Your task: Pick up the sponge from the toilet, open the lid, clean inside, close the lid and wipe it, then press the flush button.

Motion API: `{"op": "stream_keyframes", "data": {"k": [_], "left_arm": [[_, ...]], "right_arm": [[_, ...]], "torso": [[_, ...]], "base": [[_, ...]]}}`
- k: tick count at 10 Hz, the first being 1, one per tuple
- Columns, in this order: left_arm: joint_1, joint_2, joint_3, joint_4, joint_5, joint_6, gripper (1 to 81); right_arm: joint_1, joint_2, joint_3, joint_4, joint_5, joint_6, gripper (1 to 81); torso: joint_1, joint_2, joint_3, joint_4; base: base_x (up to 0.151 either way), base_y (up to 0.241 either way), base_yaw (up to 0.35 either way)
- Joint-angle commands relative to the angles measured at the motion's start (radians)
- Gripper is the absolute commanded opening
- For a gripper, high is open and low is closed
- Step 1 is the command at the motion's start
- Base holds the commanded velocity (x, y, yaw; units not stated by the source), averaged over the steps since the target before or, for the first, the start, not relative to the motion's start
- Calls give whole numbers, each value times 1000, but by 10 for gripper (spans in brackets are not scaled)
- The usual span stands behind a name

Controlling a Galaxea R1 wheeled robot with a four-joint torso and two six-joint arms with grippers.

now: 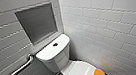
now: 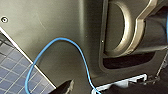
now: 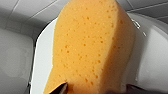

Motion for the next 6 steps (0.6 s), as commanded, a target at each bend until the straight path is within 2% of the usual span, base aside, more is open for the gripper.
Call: {"op": "stream_keyframes", "data": {"k": [1, 3, 6], "left_arm": [[24, -2, 8, -19, 89, -3, 811], [23, 2, 8, -25, 95, -3, 811], [24, 2, 9, -41, 115, -1, 811]], "right_arm": [[64, -8, 8, -47, 29, -1, 811], [35, -8, -3, -94, 83, 0, 811], [9, 6, -58, -137, 87, 0, 811]], "torso": [[0, 0, 0, 0], [0, 0, 0, 0], [0, 0, 0, 0]], "base": [[0, 0, 0], [0, 0, 0], [0, 0, 0]]}}
